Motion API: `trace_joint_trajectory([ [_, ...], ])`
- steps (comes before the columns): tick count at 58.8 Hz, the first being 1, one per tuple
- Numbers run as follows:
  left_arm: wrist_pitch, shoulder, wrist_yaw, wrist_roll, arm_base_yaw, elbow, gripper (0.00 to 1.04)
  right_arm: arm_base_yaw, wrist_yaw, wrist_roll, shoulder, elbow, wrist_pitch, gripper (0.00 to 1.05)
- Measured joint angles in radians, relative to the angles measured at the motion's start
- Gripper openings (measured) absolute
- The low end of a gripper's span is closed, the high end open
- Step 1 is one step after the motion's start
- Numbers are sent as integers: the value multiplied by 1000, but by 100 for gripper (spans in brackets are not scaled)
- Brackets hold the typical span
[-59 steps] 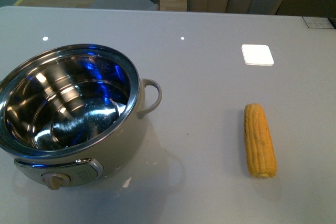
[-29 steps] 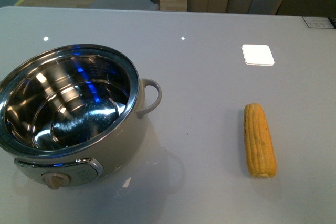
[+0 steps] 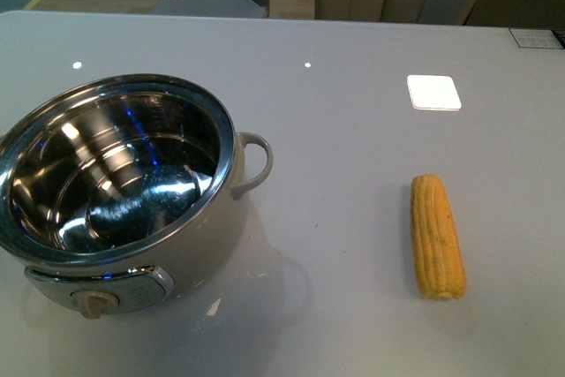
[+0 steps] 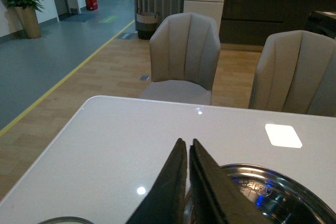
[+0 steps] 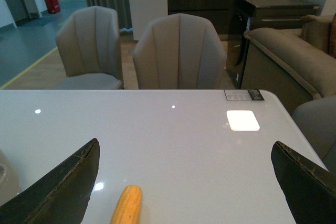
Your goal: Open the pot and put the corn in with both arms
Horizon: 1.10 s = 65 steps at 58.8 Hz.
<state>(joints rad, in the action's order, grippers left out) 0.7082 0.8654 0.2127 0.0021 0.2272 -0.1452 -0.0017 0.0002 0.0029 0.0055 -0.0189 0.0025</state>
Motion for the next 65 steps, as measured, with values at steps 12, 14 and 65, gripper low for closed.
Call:
trace_joint_trajectory([
  [12,-80,-142,-66,0,-76,58,3,0,0,0,0,0,0,96],
  [14,-92,-160,-75,0,-84,64,3,0,0,0,0,0,0,96],
  [65,-417,-574,-213,0,-225,132,3,0,0,0,0,0,0,96],
])
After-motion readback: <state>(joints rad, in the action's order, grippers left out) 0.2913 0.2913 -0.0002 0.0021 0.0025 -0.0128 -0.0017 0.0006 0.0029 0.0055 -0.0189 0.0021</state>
